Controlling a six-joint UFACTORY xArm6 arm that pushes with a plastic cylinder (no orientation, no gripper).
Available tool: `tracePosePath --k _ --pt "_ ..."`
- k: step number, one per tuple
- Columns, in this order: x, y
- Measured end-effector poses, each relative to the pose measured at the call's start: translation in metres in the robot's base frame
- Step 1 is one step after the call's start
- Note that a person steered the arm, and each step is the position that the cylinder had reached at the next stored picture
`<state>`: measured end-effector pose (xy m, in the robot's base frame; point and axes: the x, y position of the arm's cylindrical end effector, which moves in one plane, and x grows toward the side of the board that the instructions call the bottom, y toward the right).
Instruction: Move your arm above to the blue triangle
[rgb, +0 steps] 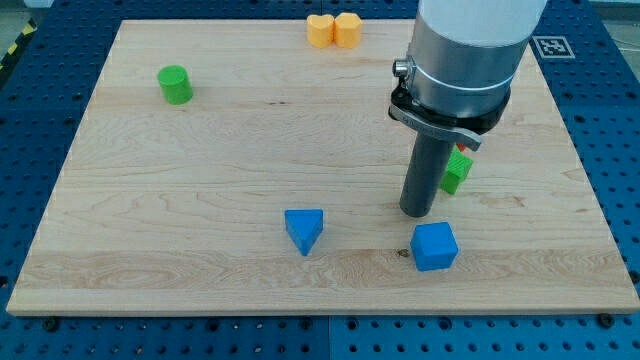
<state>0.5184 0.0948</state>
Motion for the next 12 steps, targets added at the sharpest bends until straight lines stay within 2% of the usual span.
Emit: tracePosePath --k 3,8,10,12 --pt "-0.023 -0.030" --pt "-0.029 -0.091" --pt "-0.029 -0.097" --pt "-0.036 -0.147"
